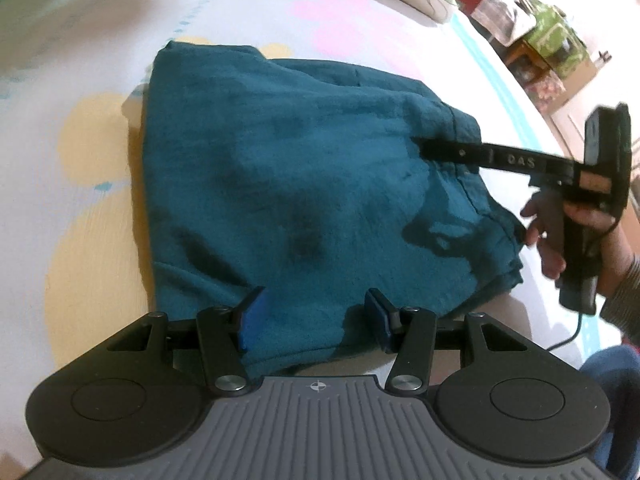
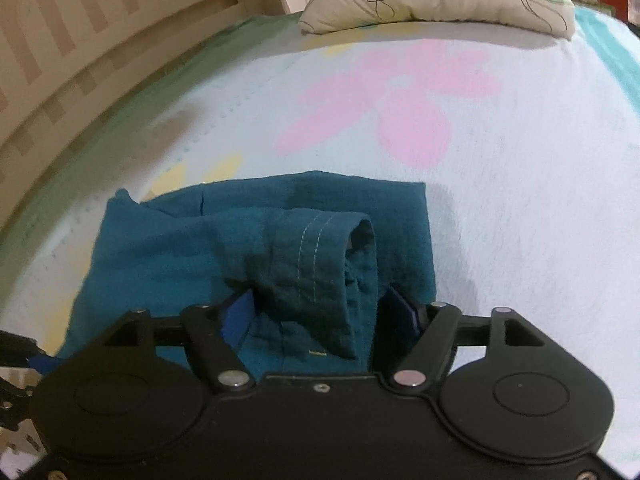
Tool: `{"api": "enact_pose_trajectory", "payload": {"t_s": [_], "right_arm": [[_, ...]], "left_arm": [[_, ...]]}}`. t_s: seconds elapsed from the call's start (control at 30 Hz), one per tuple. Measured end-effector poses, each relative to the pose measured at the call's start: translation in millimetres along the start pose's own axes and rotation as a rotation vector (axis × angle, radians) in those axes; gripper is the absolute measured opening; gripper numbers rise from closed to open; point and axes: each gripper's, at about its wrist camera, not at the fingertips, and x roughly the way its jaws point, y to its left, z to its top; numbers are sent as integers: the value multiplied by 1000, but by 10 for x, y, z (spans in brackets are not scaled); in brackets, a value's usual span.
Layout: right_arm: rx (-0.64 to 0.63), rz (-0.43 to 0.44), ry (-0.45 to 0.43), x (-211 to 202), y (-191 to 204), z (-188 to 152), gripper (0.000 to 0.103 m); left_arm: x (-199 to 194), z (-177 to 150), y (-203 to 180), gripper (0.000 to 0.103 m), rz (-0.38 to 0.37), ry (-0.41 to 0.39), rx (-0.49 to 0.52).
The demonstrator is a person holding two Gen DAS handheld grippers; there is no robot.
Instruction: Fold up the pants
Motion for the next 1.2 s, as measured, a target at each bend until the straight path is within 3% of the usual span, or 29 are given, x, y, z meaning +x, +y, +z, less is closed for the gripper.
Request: {"api": "enact_pose_trajectory", "payload": {"t_s": [0.1,0.17,0.23,0.33,0.43,0.53,0.6,0.67,0.77,0.93,1.1,1.2], "right_arm": [[26,47,8,-15,-30,-23,74],[47,84,32,-30,-37,-22,57],[71,119,64,-11,-44,-12,29],[52,102,66,-61,55,-16,24],[-79,34,-21,-331,339,87,22],[-105,0,-139,-629,435,218,21],[-79,-76,-141,-599,347,288,22],[-5,-116,-69,-427,178,278,24],[89,-123,45,-147,-17,155,43],[146,-115,-14,-297,-92,84,55],[142,-152,-77,-584,-51,7,56],[177,-138,-65,-602,55,-138,56]], "left_arm": [[-8,-11,14,51,-3,-10,-10],[-4,-15,7,51,1,-18,-7],[2,-19,0,51,7,-28,-9],[-11,-29,-13,51,11,-47,-13],[-93,-21,-31,51,17,-95,-14],[-209,48,-109,51,37,-176,23],[-216,94,-144,51,40,-193,51],[-153,110,-139,51,42,-154,50],[-7,58,-100,51,56,-55,50],[-2,-23,-71,51,61,-17,73],[-73,-113,5,51,56,-2,54],[-118,-135,-31,51,67,1,64]]}}
